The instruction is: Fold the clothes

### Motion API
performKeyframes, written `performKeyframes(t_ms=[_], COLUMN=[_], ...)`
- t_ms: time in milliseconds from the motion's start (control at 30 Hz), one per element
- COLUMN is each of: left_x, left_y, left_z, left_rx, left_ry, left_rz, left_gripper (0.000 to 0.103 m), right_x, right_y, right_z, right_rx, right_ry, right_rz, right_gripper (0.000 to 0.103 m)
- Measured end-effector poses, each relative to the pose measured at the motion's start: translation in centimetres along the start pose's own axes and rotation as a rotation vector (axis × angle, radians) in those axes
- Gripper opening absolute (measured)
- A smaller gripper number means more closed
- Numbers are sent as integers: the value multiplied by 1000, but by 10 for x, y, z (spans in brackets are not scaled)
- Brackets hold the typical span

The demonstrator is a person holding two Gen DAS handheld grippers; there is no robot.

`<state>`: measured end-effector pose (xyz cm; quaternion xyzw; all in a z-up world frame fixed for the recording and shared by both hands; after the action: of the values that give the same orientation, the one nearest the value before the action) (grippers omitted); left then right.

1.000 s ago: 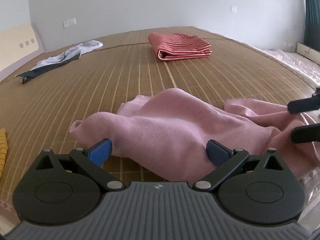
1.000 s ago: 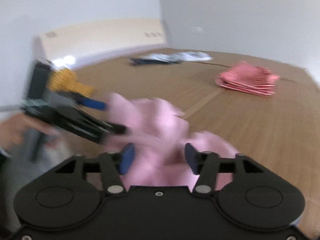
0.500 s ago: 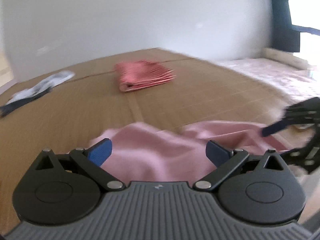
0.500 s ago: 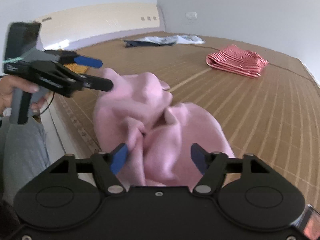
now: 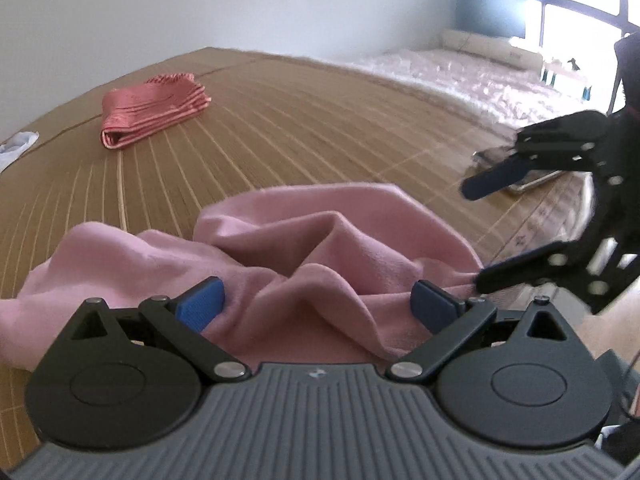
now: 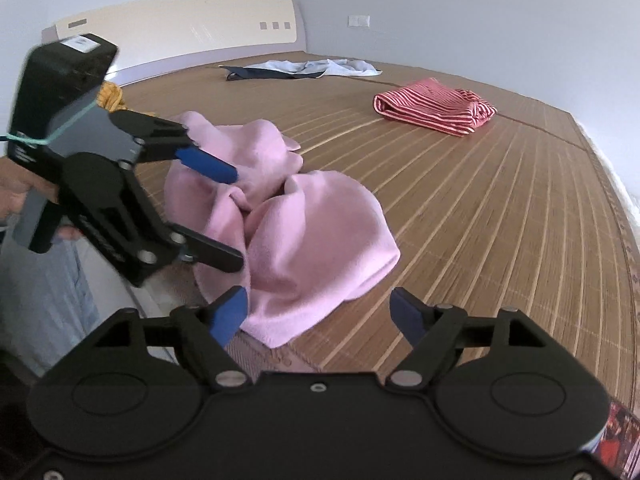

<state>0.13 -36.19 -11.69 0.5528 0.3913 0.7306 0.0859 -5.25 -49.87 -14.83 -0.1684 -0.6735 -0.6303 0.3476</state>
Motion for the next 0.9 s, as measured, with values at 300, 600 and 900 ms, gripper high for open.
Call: performKeyframes(t_ms=[300, 600, 900], left_x=[-29, -27, 6], left_y=[-1, 0, 19], left_z=[-8, -4, 35], left_rx=[-33, -14, 176], left_ry=[94, 135, 117], left_rz=[65, -2, -121], left_gripper=[101, 58, 35], right_x=[-16, -19, -16], right_y=[-6, -6, -7], right_z=[16, 17, 12], right_rx=[20, -16, -68], right_ry=[36, 41, 38], right_rz=[27, 34, 7], right_gripper=[80, 80, 80])
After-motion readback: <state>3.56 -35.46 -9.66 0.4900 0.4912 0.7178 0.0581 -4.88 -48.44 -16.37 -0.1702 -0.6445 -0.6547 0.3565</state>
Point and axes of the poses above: each gripper's, at about its wrist camera, not at the fingertips, and x roughly against the way its jaws point, z to its left, y to its top, the point moved 4 cm from there along -x, roughly the way its jaws point, and after that the axes turned 8 degrees about z, right-handed, at the moved point
